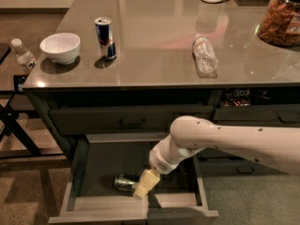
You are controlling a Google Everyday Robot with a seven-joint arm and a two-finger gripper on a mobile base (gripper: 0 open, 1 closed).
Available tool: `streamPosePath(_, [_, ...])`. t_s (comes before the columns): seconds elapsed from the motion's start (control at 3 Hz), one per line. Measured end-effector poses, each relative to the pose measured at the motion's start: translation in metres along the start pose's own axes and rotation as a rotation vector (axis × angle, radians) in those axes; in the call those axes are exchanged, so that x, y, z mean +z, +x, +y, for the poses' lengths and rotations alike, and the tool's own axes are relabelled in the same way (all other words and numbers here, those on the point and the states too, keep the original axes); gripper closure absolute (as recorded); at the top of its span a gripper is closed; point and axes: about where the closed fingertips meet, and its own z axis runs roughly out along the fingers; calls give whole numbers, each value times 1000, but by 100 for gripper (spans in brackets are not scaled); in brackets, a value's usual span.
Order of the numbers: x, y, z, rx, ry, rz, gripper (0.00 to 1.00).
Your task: Pick green can from middle drawer and place on counter
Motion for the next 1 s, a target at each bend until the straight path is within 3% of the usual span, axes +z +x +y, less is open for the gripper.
streamPosePath(0.33, [45,-12,-18,12,-6,-78,0])
streamPosePath(0.67, [45,-12,-18,12,-6,-78,0])
streamPosePath(1.0, [70,-9,-17,20,-12,-81,0])
